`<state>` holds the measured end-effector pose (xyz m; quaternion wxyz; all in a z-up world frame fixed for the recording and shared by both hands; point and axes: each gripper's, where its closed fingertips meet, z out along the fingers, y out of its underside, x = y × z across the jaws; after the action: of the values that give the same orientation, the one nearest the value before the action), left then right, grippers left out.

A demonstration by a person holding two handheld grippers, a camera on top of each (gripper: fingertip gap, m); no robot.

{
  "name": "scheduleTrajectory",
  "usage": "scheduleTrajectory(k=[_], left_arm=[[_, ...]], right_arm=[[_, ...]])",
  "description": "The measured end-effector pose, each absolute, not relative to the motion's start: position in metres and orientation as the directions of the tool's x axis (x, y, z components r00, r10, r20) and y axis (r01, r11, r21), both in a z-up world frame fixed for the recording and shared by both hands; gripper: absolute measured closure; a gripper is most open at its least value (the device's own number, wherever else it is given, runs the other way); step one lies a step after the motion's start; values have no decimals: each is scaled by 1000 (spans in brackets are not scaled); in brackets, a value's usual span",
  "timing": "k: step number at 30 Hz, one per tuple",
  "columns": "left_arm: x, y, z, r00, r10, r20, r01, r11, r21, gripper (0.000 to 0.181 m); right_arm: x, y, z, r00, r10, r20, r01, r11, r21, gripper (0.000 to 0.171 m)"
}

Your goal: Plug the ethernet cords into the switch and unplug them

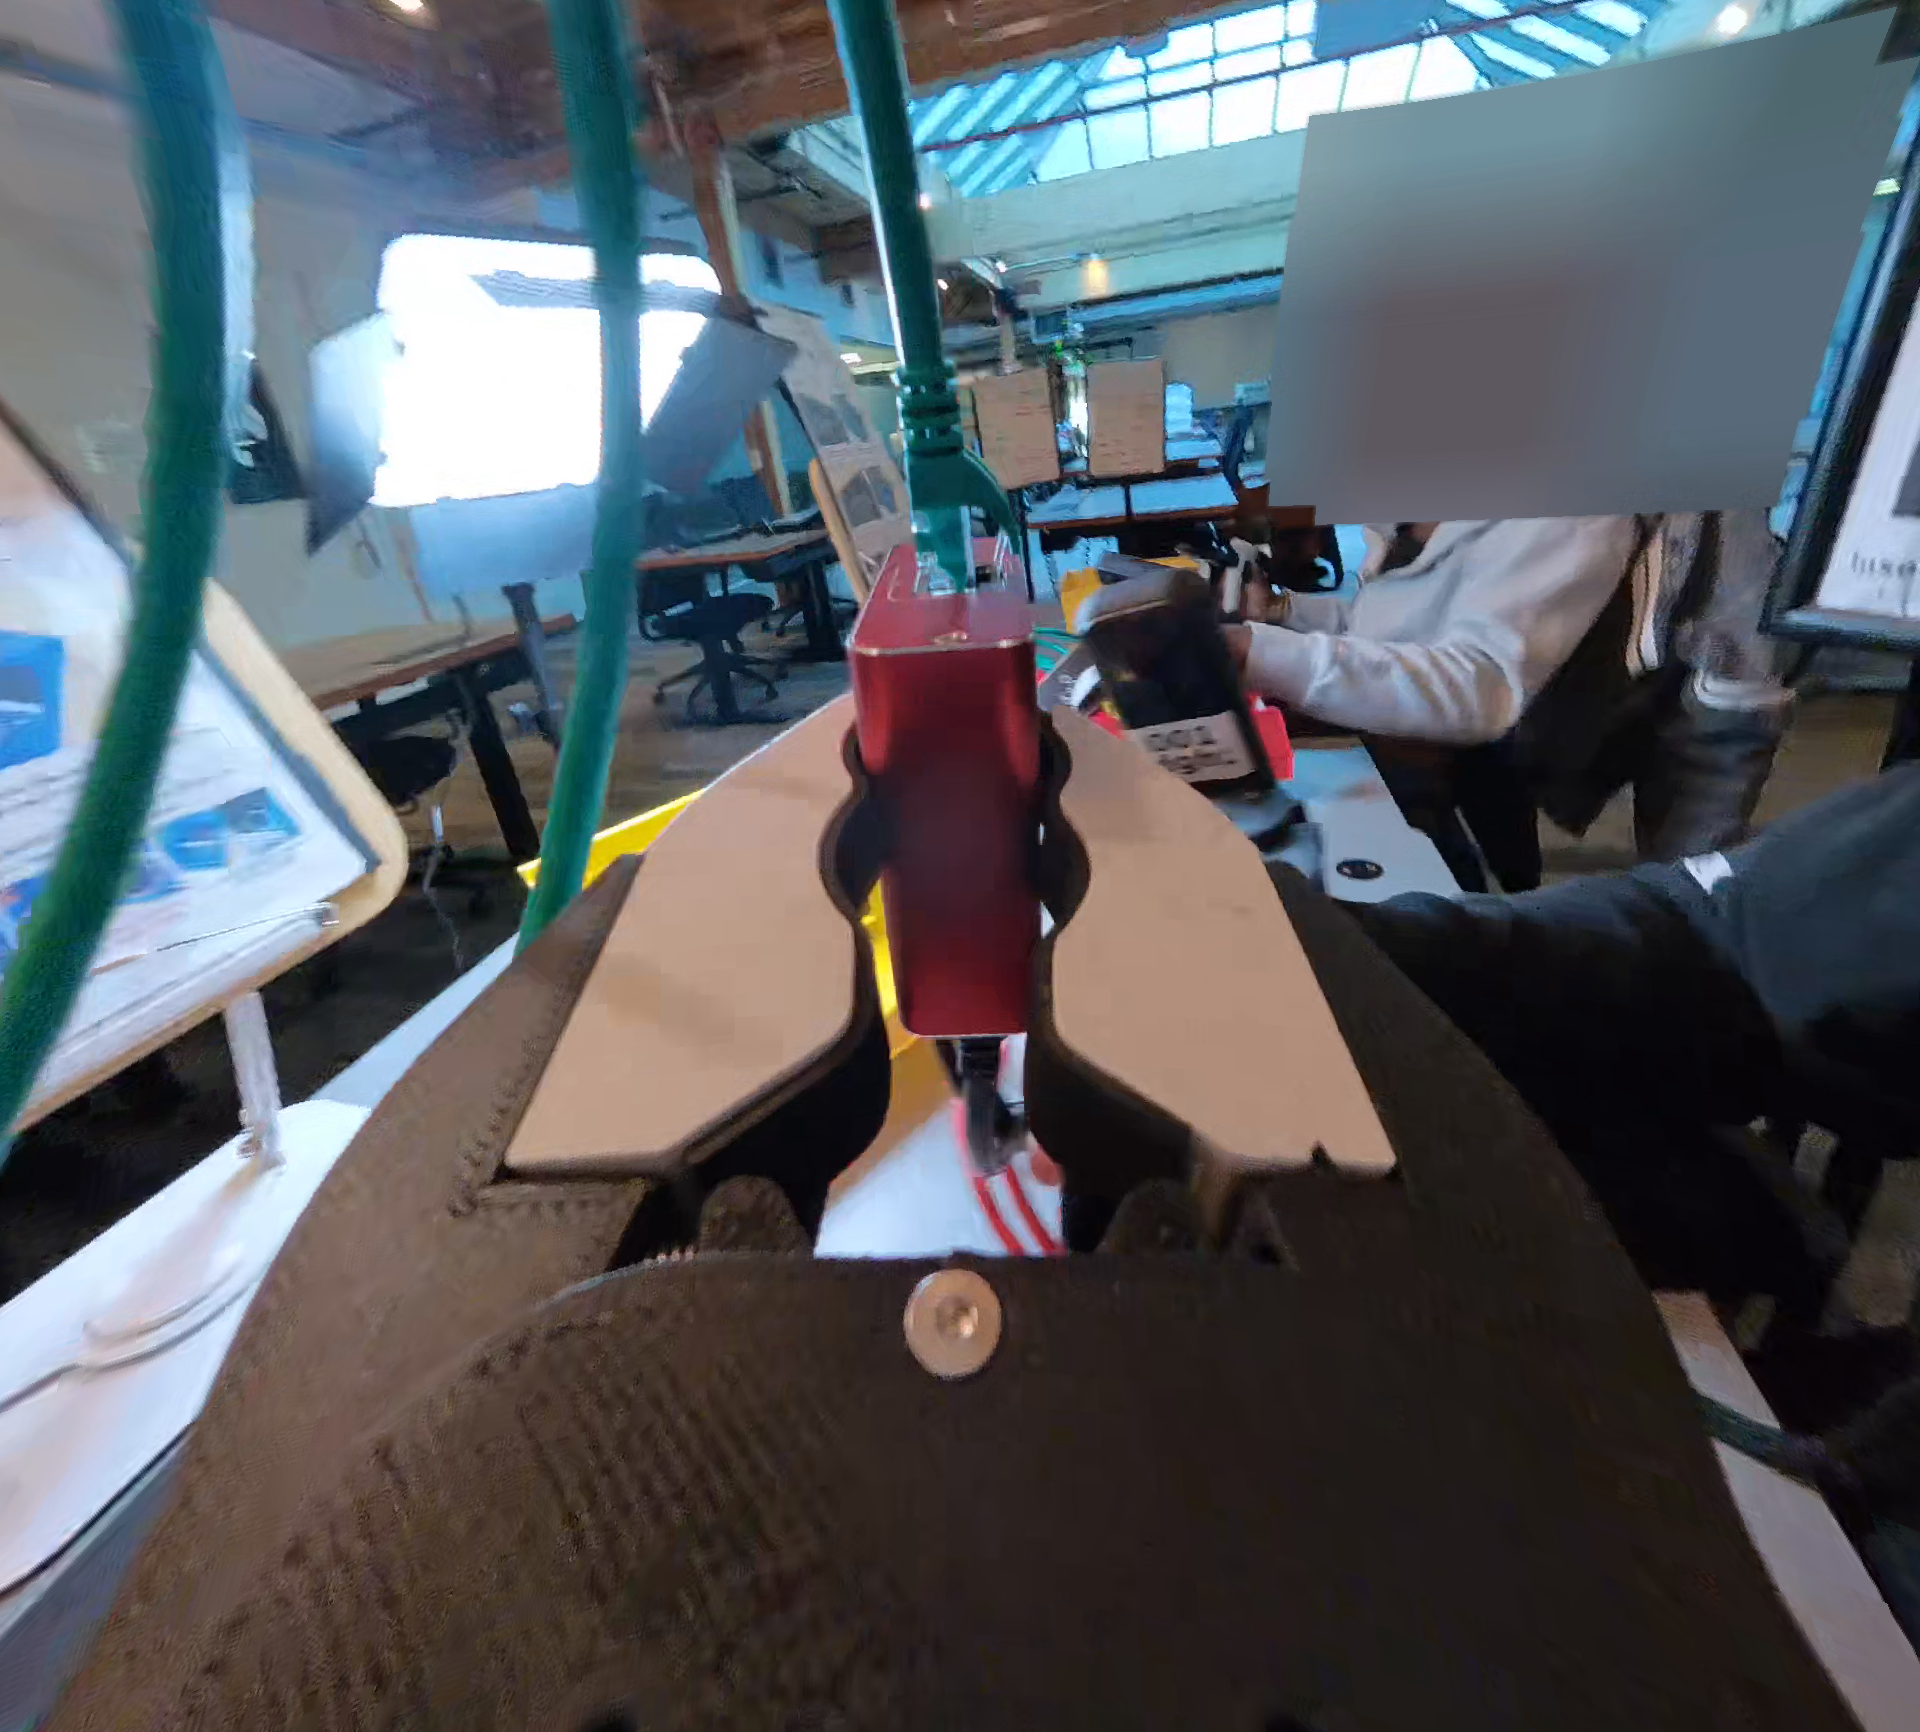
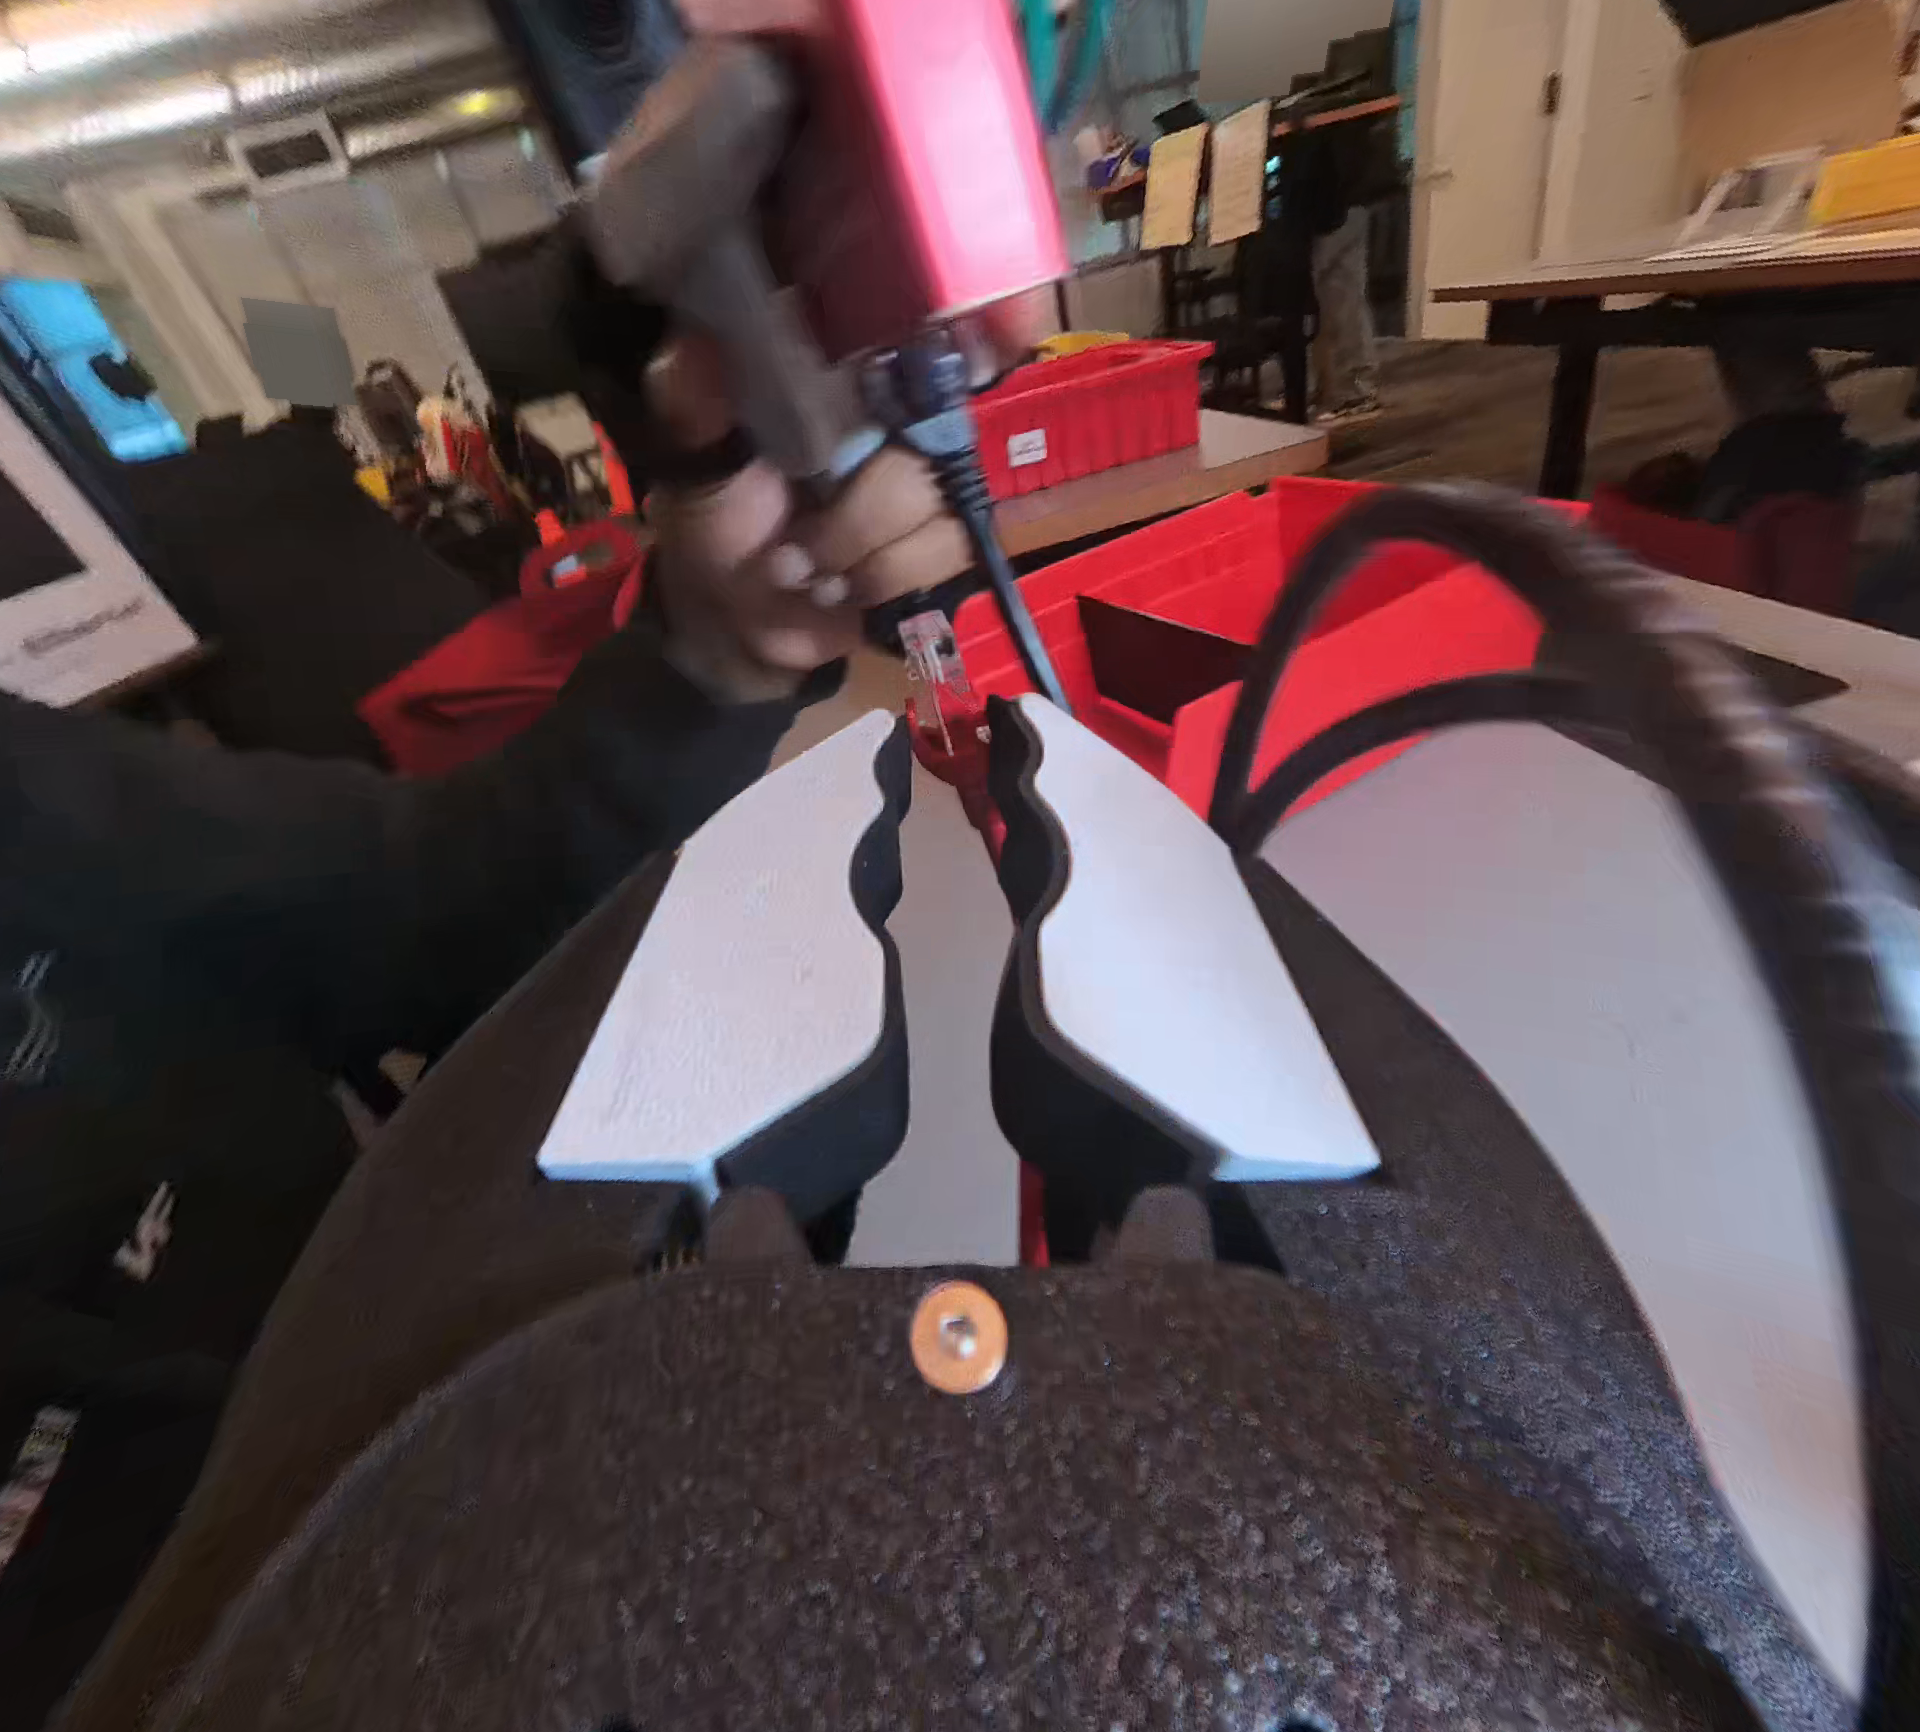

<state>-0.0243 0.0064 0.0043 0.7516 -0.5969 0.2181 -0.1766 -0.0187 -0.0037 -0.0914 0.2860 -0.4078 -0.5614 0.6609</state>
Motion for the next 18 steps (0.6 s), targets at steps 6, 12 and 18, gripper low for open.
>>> scheduleTrajectory(k=[6,12,18], left_arm=[[-81,6,9,938,-336,-83,-17,195,-981,153],[-130,6,0,984,-159,-85,-60,157,-986,154],[-147,5,-10,986,-87,-144,-138,80,-987,154]], right_arm=[[13,-39,-79,-644,760,-91,92,-42,-995,157],[45,-21,-54,-642,765,-50,91,12,-996,157],[42,85,-15,-379,925,7,148,68,-987,158]])
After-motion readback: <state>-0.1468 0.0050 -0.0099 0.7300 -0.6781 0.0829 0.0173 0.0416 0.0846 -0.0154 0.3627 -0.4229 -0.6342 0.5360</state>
